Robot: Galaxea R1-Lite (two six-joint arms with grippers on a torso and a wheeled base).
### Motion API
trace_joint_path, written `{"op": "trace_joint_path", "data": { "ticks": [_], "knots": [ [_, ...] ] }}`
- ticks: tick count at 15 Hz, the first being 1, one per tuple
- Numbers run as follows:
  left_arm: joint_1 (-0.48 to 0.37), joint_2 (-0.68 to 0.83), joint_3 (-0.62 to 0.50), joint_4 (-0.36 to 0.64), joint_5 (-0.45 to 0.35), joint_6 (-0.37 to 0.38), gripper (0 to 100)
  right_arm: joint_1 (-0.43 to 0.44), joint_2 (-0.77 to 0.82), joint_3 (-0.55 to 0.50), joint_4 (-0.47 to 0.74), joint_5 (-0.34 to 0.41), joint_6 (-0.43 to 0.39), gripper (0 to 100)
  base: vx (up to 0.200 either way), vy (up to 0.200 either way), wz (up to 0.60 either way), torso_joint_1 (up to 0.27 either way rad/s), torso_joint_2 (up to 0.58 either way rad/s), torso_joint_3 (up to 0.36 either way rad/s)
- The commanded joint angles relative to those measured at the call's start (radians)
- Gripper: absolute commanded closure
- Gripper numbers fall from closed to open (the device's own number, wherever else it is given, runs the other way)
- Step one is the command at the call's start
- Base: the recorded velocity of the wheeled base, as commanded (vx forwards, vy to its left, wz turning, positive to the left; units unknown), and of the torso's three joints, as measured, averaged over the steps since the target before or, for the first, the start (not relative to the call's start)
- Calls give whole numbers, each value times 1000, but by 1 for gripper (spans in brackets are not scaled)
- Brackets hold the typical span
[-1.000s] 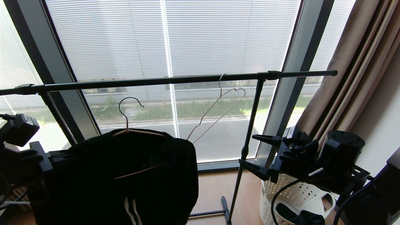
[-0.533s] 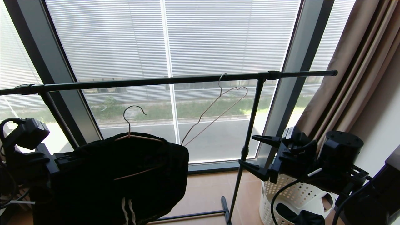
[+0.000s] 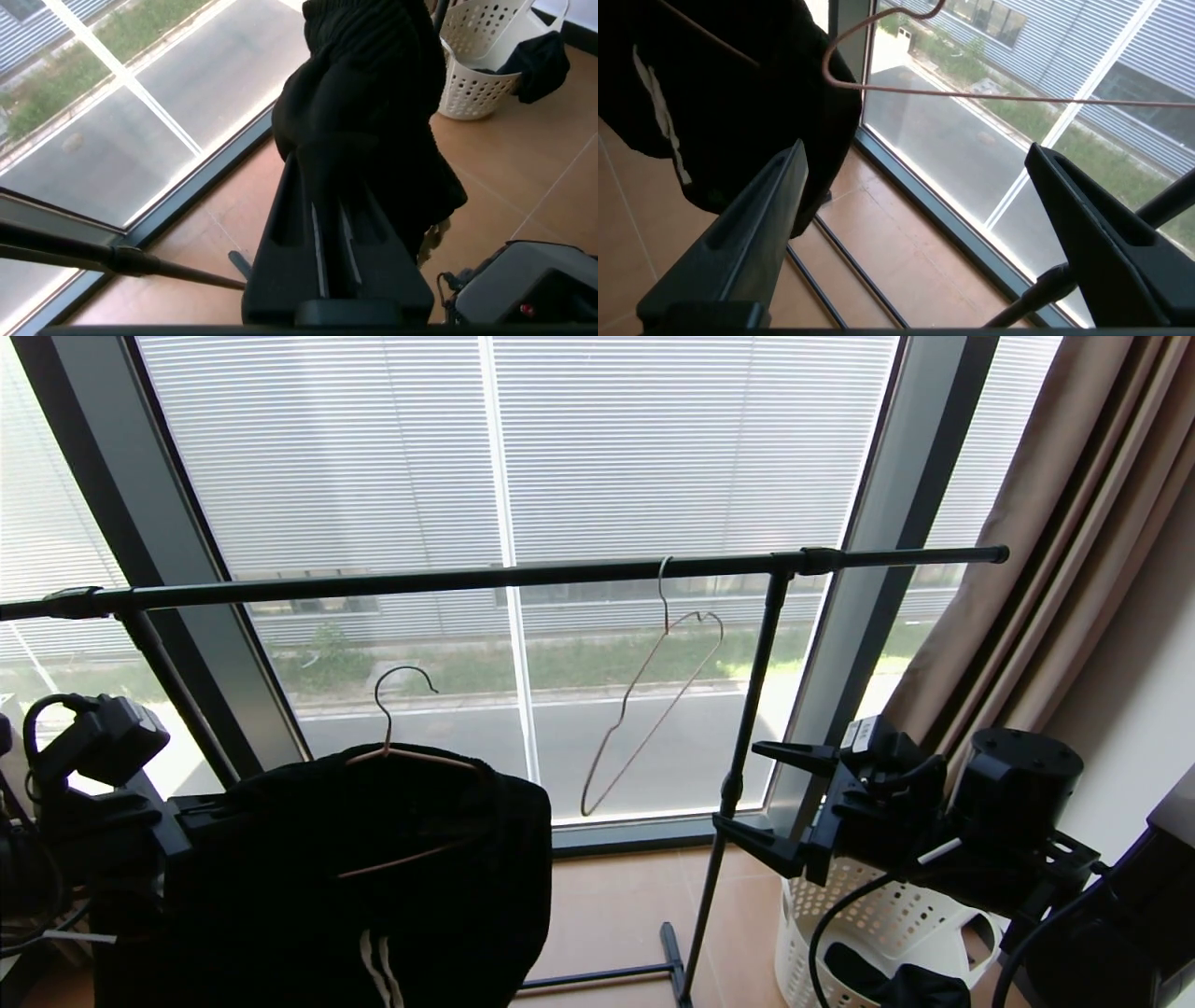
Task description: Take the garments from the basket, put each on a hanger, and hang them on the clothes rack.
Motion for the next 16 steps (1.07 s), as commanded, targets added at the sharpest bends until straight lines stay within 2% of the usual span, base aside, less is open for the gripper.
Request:
{"op": "trace_joint_path", "data": {
  "ticks": [1, 4, 6, 7, 8, 9, 13, 16],
  "knots": [
    [-9, 13, -24, -2, 0, -29, 100, 0, 5, 0, 0, 0, -1, 0, 0, 0, 0, 0, 0, 0],
    [-55, 5, -82, -2, 0, -120, 100, 2, 10, -1, 0, 0, -1, 0, 0, 0, 0, 0, 0, 0],
    [-95, -6, -145, -2, 29, -203, 100, 2, 10, -1, 0, 0, -1, 0, 0, 0, 0, 0, 0, 0],
    [-95, -6, -145, -2, 29, -203, 100, 2, 10, -1, 0, 0, -1, 0, 0, 0, 0, 0, 0, 0],
    [-124, -1, -194, -2, 84, -267, 100, 2, 10, -5, 0, 0, -1, 0, 0, 0, 0, 0, 0, 0],
    [-141, 5, -223, -2, 124, -293, 100, 2, 12, -5, 0, 0, -1, 0, 0, 0, 0, 0, 0, 0],
    [-164, 45, -285, -2, 150, -325, 100, 2, 13, -5, 0, 0, 1, 0, 0, 0, 0, 0, 0, 0],
    [-204, 103, -349, -2, 259, -375, 100, 2, 12, -5, 0, 0, -1, 0, 0, 0, 0, 0, 0, 0]
  ]
}}
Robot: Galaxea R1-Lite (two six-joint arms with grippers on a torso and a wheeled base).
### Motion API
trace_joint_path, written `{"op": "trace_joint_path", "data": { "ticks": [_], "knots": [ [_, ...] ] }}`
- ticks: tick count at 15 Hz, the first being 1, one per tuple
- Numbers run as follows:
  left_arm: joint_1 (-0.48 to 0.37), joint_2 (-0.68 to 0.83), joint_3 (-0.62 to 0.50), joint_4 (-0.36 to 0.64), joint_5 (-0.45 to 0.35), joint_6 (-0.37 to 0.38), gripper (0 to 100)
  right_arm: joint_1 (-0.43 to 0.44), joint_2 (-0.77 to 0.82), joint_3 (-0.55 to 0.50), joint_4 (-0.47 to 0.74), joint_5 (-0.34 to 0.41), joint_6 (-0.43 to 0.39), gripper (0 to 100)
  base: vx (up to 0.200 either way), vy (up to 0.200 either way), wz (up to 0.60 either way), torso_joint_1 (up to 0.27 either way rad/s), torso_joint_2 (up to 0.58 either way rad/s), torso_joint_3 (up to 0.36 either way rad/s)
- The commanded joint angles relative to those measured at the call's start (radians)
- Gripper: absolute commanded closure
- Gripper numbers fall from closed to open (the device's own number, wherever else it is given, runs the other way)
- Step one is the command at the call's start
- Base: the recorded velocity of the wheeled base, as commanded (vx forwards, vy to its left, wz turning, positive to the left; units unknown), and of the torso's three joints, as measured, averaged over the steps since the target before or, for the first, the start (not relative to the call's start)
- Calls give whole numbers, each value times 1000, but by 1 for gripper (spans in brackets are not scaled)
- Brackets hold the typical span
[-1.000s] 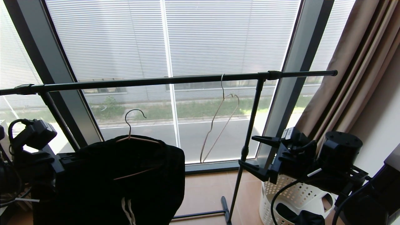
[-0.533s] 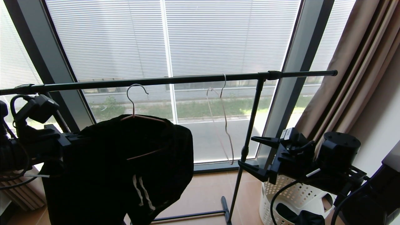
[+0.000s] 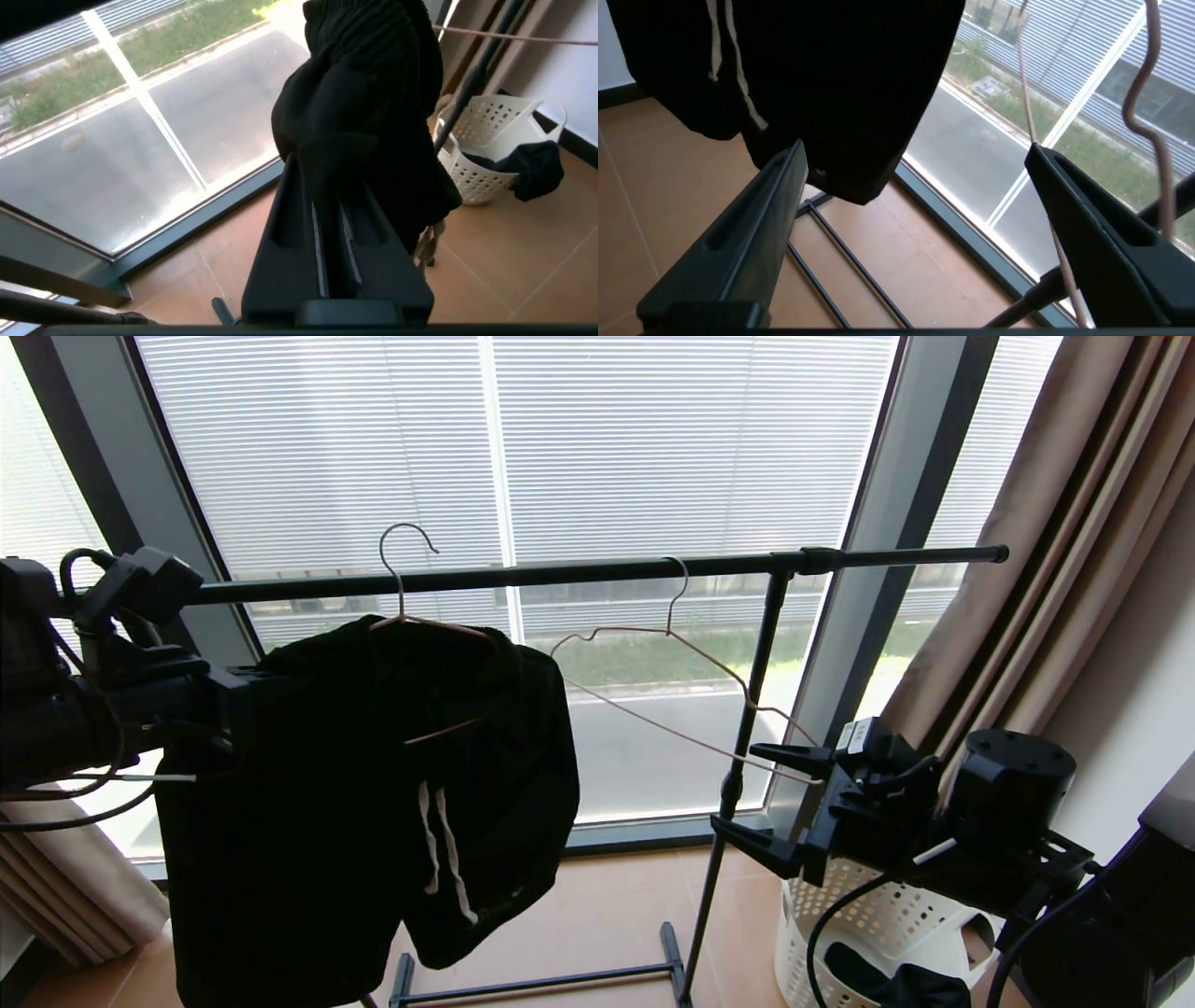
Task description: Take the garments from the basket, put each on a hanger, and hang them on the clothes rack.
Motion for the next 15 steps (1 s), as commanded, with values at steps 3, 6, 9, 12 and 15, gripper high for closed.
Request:
{"op": "trace_joint_path", "data": {
  "ticks": [3, 6, 9, 12, 15],
  "knots": [
    [-17, 98, -60, -28, 30, -10, 100, 0, -3, 2, -2, 0, -1, 0, 0, 0, 0, 0, 0, 0],
    [-17, 144, -60, -78, 30, -10, 100, 0, 1, 2, -1, -1, -1, 0, 0, 0, 0, 0, 0, 0],
    [-17, 189, -60, -120, 57, -27, 100, 0, 1, 5, -1, 0, -1, 0, 0, 0, 0, 0, 0, 0],
    [-20, 209, -56, -165, 61, -80, 100, 0, 6, 5, -1, 0, -1, 0, 0, 0, 0, 0, 0, 0],
    [-24, 216, -50, -173, 62, -80, 100, 2, 20, 3, -2, -1, -2, 0, 0, 0, 0, 0, 0, 0]
  ]
}}
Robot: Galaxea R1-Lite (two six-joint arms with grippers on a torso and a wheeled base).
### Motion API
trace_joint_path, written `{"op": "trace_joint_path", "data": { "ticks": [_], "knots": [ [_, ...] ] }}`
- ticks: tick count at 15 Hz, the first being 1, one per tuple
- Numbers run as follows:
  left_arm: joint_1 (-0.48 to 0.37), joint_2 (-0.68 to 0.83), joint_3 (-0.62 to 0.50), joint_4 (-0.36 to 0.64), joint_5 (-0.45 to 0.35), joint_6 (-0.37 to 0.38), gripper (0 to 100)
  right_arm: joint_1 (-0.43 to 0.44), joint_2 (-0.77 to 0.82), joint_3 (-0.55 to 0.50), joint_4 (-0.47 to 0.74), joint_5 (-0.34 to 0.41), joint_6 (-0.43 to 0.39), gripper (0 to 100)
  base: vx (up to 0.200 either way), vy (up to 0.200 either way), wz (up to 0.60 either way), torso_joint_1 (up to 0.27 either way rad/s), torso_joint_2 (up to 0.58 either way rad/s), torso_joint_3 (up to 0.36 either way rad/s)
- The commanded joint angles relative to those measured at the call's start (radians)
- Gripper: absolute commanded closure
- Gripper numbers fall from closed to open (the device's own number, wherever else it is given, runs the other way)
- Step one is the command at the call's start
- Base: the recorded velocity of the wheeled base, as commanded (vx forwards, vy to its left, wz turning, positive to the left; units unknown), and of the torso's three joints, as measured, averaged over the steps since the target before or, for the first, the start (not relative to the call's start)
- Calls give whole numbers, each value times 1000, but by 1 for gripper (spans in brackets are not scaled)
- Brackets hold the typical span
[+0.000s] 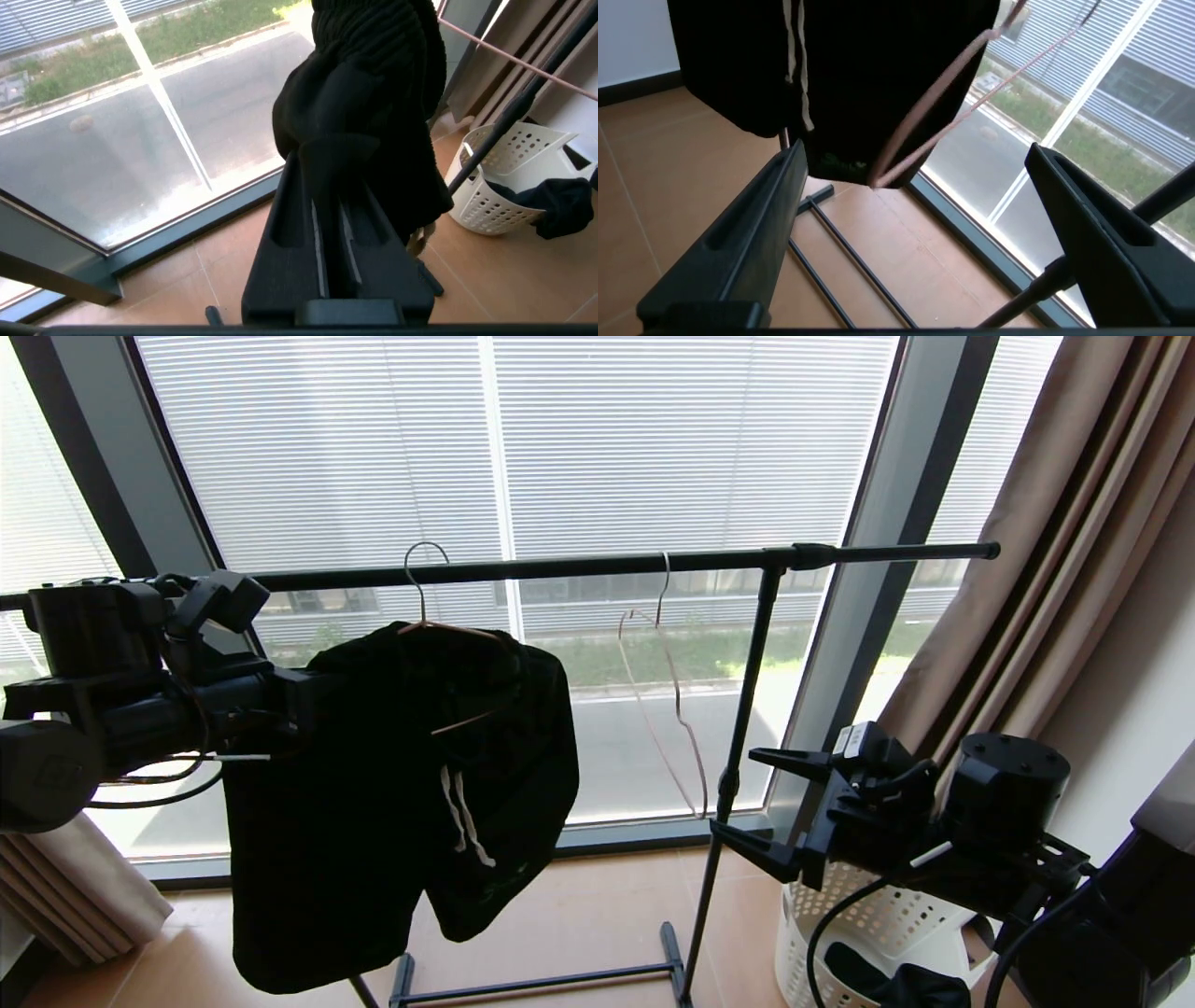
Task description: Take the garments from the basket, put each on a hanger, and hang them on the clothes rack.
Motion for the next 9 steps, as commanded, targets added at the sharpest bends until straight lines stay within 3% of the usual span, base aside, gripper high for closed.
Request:
{"op": "trace_joint_path", "data": {
  "ticks": [1, 8, 9],
  "knots": [
    [-2, 6, 6, 0, 0, 0, 100, 0, 7, -1, -1, 1, 0, 0, 0, 0, 0, 0, 0, 0],
    [-3, -1, 38, -3, -2, 8, 100, 2, 6, 0, -1, 1, 0, 0, 0, 0, 0, 0, 0, 0],
    [-3, -6, 41, -3, -2, 8, 0, 2, 4, 0, -3, 1, 0, 0, 0, 0, 0, 0, 0, 0]
  ]
}}
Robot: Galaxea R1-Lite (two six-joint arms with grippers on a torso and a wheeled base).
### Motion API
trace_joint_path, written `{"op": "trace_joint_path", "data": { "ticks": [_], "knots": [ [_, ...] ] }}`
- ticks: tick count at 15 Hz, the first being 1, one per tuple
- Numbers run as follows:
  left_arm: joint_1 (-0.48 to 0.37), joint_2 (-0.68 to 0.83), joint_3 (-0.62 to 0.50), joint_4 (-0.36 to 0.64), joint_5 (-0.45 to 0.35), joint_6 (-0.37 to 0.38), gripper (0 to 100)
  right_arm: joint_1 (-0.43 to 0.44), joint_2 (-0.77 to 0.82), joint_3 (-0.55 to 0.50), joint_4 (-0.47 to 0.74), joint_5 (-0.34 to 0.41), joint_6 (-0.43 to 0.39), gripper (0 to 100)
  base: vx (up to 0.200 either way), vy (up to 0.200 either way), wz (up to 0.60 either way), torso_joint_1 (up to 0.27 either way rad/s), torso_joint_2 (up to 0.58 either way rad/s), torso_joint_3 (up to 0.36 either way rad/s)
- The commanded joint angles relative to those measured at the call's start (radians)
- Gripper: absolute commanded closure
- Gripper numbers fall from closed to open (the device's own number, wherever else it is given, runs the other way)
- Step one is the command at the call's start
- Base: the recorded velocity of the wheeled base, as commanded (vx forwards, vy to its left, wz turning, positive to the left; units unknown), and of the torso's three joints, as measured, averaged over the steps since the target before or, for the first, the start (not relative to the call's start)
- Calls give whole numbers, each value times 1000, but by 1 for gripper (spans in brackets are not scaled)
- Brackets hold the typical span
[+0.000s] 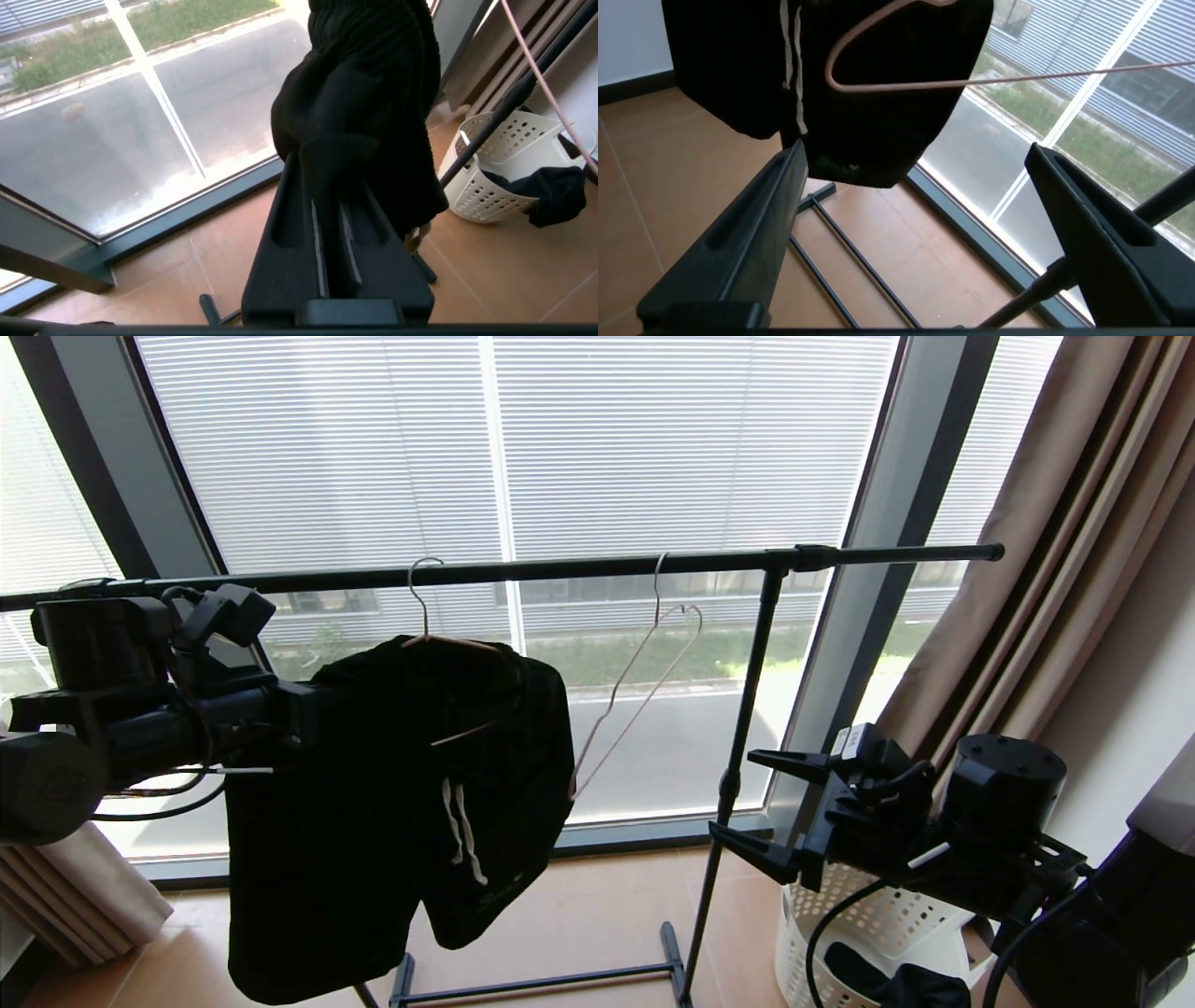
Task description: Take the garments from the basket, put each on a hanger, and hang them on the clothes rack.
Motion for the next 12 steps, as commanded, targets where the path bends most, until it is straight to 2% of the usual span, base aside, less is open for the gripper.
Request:
{"op": "trace_joint_path", "data": {
  "ticks": [1, 3, 7, 12],
  "knots": [
    [0, -14, 10, 2, -2, 2, 0, 0, -2, 0, 0, 1, 0, 0, 0, 0, 0, 0, 0, 0],
    [-4, -31, 21, 0, -5, 2, 0, 0, -2, 0, 0, 1, 0, 0, 0, 0, 0, 0, 0, 0],
    [-6, -155, 122, 2, -6, -3, 0, 6, -19, 15, -4, 1, 0, 0, 0, 0, 0, 0, 0, 0],
    [2, -371, 271, 26, -6, -7, 0, 58, -266, 180, -38, -104, 1, 0, 0, 0, 0, 0, 0, 0]
  ]
}}
